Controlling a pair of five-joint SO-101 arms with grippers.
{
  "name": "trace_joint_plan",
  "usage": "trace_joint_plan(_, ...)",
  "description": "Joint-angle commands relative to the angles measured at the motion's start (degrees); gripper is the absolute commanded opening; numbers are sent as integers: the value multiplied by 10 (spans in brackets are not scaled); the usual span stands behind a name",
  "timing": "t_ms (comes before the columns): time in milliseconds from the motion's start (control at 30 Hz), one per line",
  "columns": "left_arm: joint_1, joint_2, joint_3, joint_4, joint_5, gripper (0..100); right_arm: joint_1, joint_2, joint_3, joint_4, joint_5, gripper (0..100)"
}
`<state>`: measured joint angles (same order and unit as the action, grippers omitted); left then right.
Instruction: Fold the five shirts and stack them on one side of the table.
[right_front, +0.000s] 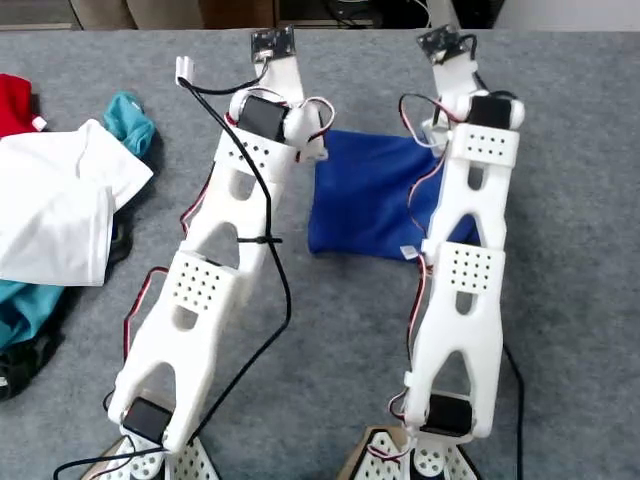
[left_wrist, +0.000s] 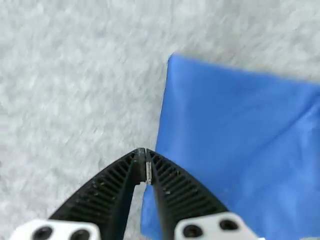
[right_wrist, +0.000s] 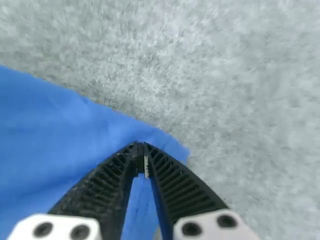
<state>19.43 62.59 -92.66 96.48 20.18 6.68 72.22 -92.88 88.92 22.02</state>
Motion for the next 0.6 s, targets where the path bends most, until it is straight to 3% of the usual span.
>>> trace_joint_plan(0,-2,-25,-27,-58,-3,20,-7,-101,-28,28,4,5)
trace_joint_plan(333,11,20,128,-258,-3,20,9,-231,-19,136,0,5)
trace_joint_plan(567,11,36,149,-284,-3,21,24,-317,182,136,0,5)
